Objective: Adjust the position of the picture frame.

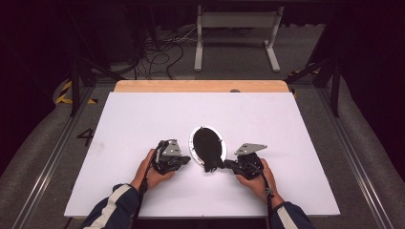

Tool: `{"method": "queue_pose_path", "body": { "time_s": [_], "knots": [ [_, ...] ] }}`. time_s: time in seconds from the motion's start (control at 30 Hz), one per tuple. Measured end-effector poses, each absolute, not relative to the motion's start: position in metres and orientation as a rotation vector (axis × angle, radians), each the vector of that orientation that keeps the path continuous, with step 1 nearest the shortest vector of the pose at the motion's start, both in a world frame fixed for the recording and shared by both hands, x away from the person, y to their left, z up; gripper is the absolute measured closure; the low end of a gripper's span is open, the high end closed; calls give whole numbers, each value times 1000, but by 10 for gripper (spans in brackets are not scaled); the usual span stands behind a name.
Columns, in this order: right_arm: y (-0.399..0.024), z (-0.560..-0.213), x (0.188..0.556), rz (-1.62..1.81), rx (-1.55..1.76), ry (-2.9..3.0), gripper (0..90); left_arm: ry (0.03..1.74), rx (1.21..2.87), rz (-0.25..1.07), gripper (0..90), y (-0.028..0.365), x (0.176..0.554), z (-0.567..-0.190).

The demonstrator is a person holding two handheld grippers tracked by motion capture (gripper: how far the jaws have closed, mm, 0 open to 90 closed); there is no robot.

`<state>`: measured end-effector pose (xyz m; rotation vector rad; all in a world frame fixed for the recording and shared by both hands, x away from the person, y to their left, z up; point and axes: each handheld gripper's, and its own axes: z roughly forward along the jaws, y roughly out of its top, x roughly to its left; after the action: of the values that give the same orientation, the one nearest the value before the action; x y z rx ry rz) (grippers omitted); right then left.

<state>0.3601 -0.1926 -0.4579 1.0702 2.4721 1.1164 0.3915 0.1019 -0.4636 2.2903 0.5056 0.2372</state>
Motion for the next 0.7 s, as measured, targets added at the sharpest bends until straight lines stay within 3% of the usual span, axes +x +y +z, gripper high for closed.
{"method": "queue_pose_path", "body": {
  "time_s": [0.7],
  "knots": [
    [-171, -459, 338, 1143, 995, 2525, 900, 514, 2286, 209, 891, 100, 397, -464]
  ]
}}
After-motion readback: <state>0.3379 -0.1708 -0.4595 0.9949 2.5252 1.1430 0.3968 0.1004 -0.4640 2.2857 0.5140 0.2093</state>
